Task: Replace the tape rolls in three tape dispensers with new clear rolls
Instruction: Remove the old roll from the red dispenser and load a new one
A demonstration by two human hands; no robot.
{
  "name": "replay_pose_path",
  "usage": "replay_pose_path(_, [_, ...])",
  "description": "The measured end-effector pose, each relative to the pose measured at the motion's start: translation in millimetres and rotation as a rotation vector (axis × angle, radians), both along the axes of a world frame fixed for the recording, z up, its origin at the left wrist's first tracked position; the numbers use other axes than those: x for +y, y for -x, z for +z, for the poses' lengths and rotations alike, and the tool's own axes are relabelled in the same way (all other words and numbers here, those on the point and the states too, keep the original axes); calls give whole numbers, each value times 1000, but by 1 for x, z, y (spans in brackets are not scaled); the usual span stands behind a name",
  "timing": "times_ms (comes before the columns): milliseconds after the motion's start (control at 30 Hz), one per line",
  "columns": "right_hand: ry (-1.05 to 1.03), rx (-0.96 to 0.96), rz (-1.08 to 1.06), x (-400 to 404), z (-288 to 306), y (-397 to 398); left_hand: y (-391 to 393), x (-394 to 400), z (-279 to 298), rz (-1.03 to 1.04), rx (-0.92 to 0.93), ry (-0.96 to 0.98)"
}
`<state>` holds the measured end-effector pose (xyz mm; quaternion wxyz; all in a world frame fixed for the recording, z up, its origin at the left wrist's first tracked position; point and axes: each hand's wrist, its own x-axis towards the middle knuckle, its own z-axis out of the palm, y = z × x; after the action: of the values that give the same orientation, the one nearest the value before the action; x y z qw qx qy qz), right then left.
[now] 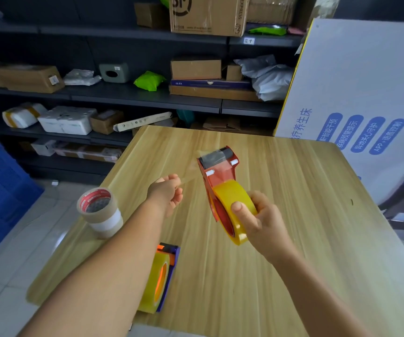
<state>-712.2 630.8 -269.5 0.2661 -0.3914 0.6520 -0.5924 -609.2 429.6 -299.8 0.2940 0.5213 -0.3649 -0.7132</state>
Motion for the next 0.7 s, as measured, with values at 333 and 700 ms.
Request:
replay_pose_path(333, [276,-136,5,13,11,-16,2,23,-14,-25,-3,-68])
replay_pose_path(700, [232,-192,-110,18,14,-21,6,53,-28,-8,249,-267])
